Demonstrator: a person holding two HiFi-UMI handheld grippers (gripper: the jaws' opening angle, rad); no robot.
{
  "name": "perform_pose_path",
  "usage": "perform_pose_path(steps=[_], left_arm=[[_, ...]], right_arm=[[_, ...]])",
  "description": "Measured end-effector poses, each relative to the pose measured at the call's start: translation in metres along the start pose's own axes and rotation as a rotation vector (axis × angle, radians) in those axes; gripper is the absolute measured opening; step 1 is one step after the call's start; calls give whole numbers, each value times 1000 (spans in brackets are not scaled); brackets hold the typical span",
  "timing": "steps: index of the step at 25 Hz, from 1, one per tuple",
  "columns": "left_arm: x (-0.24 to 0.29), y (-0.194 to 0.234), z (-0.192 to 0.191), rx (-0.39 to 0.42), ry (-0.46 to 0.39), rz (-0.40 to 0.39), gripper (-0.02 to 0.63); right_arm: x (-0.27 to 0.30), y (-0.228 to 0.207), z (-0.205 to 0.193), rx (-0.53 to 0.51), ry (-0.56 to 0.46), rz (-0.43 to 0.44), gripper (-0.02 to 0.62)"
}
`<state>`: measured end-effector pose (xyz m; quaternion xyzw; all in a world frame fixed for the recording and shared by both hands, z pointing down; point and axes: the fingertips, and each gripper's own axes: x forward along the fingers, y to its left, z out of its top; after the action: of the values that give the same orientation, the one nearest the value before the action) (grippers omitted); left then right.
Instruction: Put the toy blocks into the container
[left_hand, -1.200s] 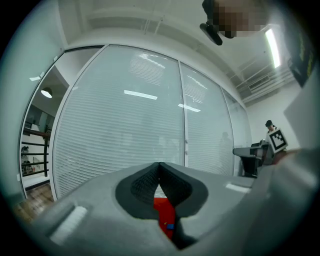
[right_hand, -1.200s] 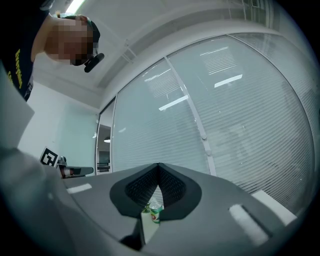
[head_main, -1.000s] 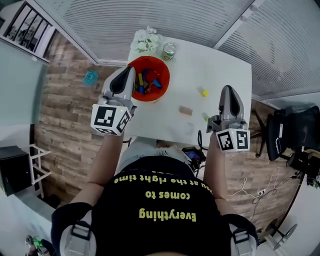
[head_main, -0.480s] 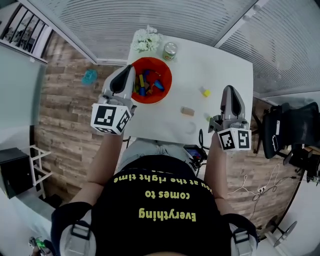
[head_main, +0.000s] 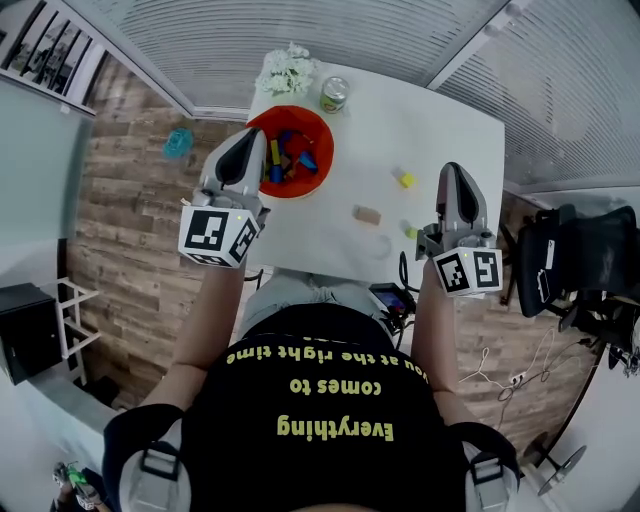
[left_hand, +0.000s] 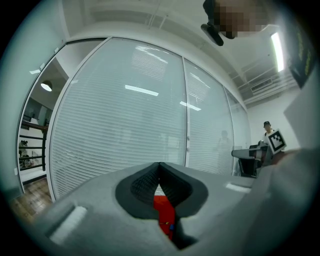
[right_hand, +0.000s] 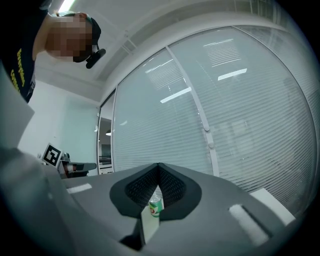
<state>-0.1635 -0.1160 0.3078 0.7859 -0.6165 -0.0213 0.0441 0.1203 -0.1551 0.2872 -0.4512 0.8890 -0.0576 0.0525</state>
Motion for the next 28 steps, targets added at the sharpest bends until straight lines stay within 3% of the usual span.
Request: perform_pose_path(steps=[14,21,28], left_arm=[[-2,1,-18,-3,14,25,-3],[-5,-2,-31,-17,29,25,-3],[-10,-7,-42,-21,47,26,-3]], right_arm=[[1,-3,-49,41,111,60,6],[0,4,-69,6,164,103,6],[0,22,-117,0,303,220,7]])
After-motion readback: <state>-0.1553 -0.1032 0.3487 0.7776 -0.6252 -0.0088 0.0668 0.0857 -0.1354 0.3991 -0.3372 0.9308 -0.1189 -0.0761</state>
